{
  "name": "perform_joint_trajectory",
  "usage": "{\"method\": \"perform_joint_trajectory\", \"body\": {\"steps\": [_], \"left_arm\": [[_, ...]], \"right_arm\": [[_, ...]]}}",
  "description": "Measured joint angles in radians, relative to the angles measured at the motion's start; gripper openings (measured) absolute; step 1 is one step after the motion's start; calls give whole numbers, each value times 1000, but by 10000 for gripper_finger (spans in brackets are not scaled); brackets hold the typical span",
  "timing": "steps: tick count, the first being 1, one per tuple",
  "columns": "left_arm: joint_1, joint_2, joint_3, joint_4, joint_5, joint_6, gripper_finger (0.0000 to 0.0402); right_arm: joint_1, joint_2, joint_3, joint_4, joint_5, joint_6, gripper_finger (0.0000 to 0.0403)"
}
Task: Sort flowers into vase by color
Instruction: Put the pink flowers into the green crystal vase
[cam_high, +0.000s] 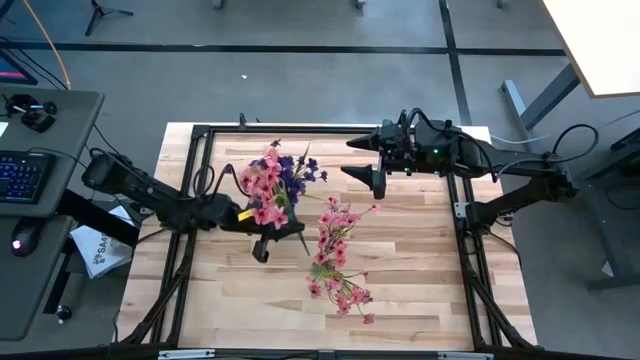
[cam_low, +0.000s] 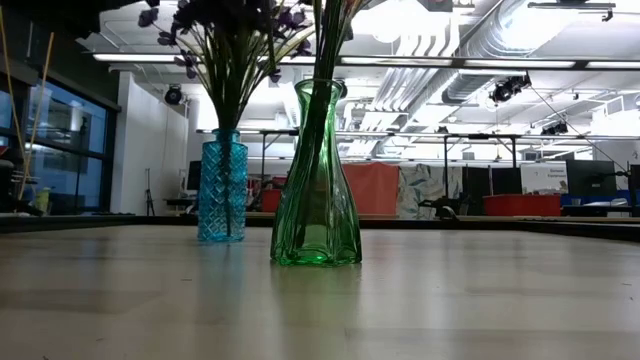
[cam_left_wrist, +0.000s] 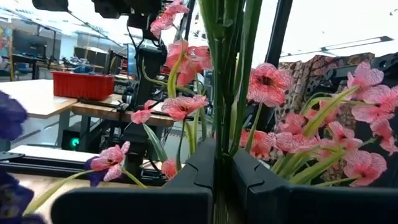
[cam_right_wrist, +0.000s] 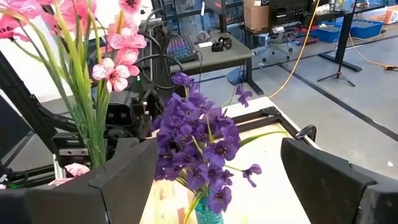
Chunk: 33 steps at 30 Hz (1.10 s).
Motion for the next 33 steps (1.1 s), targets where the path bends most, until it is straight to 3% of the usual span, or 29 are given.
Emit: {"method": "perform_joint_trajectory", "body": {"steps": [12,33], "left_arm": [[30,68,46,2,67,-25,0],[30,155,95,-3,58,-7,1]], "right_arm": [[-5,42,-1,4,0,0,337],[-6,46,-1,51,-4,0,337]]}}
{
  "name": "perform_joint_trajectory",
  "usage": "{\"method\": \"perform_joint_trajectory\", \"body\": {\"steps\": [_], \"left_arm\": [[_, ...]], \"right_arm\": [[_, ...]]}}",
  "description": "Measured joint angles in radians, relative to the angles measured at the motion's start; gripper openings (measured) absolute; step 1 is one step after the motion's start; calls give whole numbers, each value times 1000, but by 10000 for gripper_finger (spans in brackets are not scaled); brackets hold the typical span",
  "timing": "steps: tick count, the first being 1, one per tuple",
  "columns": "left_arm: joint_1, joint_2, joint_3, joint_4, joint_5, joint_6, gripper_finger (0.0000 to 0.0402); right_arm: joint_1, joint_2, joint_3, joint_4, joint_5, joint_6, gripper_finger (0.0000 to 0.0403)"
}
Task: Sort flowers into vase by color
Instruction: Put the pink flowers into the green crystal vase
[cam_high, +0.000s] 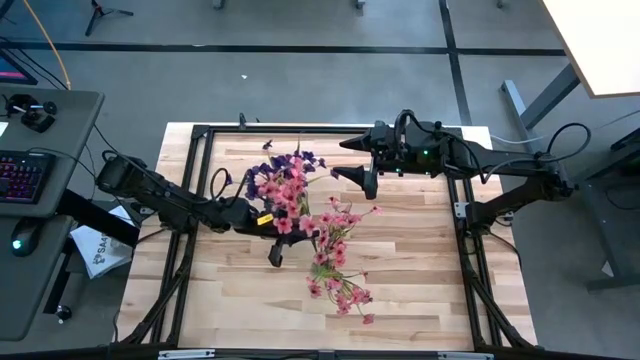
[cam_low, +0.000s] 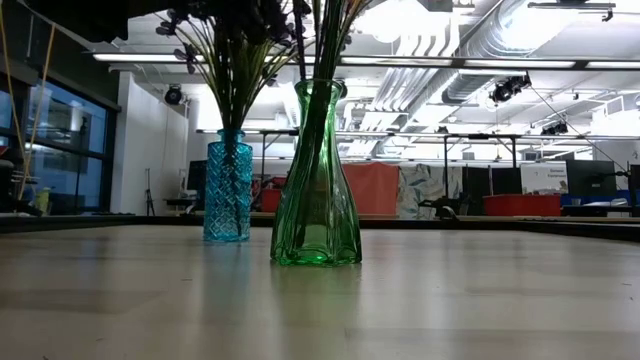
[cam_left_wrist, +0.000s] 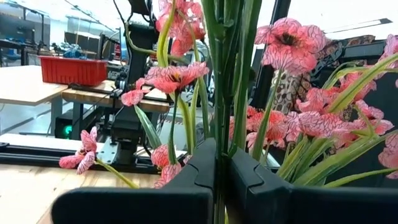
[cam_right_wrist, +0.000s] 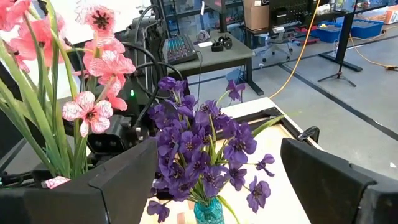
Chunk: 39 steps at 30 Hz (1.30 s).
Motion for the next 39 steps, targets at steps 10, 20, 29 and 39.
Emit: {"method": "perform_joint_trajectory", "body": {"steps": [10,20,29,39], "left_arm": [[0,0,0,-90,21,18,65],[0,-12,-1,-162,95,-95,172],[0,-14,107,-387,162,-55,158],[0,-16,254,-717,189,0,74]], "right_arm": [[0,0,0,8,-5,1,337],[0,0,0,8,-4,0,337],[-1,0,0,7,-4,-1,337],[-1,0,0,7,-4,-1,337]]}}
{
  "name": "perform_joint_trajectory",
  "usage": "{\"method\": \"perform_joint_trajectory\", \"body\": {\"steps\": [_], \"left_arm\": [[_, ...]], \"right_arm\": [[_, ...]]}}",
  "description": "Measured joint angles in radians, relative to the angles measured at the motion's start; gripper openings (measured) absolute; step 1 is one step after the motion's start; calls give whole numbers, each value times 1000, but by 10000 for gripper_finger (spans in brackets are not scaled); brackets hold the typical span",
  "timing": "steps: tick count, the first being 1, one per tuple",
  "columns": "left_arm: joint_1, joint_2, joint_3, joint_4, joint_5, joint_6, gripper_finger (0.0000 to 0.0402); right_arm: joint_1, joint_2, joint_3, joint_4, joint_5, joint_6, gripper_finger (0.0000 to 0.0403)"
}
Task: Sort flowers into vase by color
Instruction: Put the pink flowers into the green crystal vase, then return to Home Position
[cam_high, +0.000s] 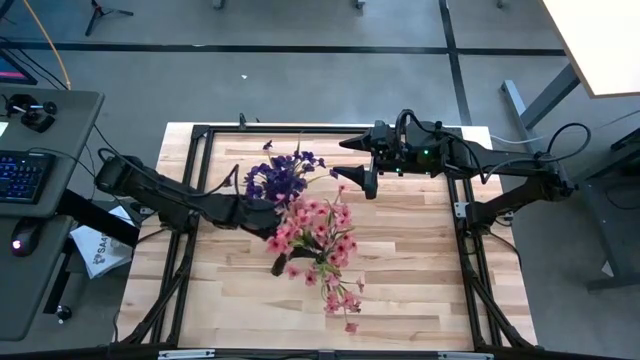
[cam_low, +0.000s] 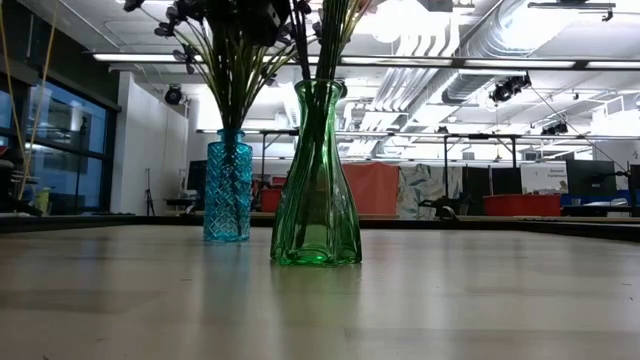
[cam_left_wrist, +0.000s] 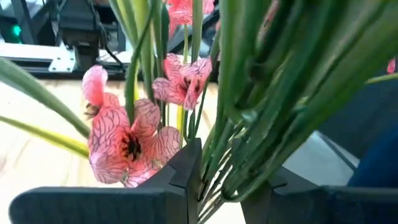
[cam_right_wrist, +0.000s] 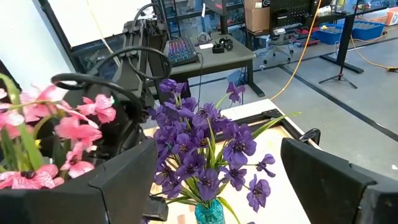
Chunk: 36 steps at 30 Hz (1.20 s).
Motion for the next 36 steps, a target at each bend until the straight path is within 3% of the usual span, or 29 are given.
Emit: {"method": "perform_joint_trajectory", "body": {"steps": [13,26,36], "left_arm": [[0,0,169,-335,28,69,74],[-3,-38,169,-416,28,-11,175],[-1,-175,169,-660,2,-45,189]], "right_arm": [[0,0,0,0,0,0,337],[0,0,1,-7,0,0,337],[0,0,1,-23,0,-3,337]]}}
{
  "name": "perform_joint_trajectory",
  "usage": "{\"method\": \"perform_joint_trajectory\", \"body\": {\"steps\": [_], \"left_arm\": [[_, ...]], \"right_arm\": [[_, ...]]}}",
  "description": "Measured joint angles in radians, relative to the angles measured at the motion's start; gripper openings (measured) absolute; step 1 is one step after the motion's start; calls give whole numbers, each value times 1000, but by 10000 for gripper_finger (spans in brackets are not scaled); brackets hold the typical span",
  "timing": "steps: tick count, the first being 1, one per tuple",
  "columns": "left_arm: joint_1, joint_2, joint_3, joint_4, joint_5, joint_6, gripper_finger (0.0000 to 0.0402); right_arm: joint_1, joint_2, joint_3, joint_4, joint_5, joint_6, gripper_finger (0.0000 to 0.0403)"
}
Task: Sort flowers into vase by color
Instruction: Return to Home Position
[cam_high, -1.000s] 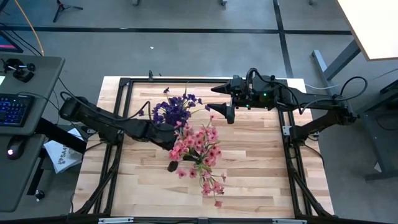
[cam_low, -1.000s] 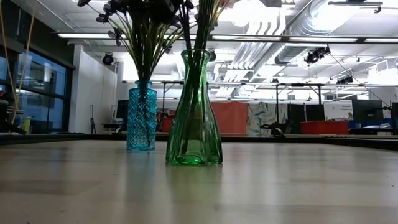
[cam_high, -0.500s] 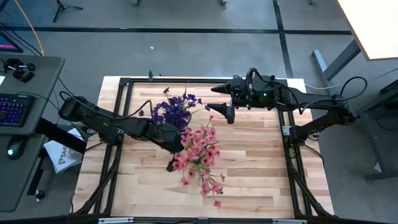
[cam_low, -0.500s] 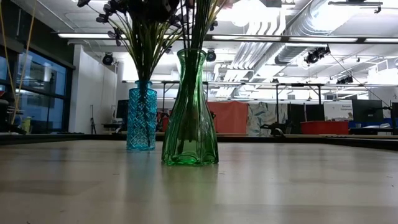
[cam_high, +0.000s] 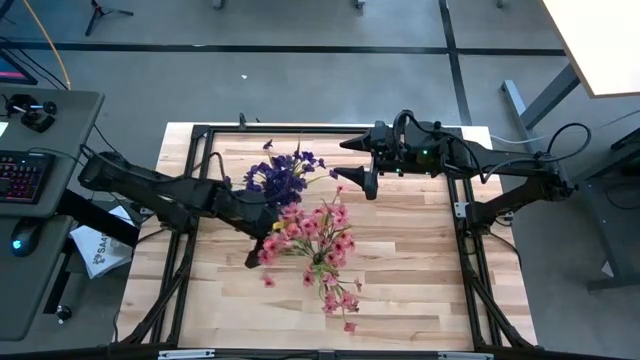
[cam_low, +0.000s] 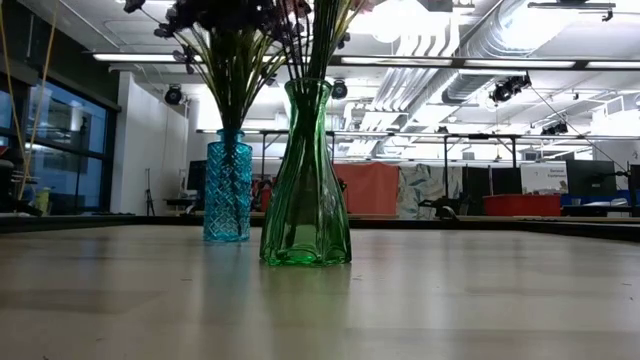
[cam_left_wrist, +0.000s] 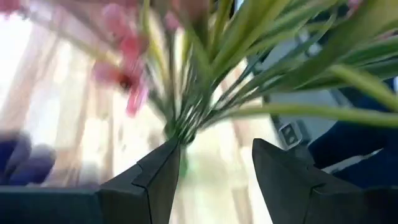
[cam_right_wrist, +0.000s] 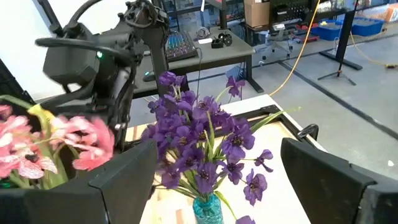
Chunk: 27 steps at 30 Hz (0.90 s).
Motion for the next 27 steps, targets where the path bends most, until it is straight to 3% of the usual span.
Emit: {"method": "perform_joint_trajectory", "body": {"steps": [12,17,27], "left_arm": [[1,-168,0,-293,-135,-87,189],[1,-208,0,-269,-175,-114,185],[1,-308,0,-272,8,-244,184]], "right_arm": [[0,0,0,-1,10,-86,329],[0,0,0,-1,13,-129,309],[0,0,0,-1,13,-135,299]]}}
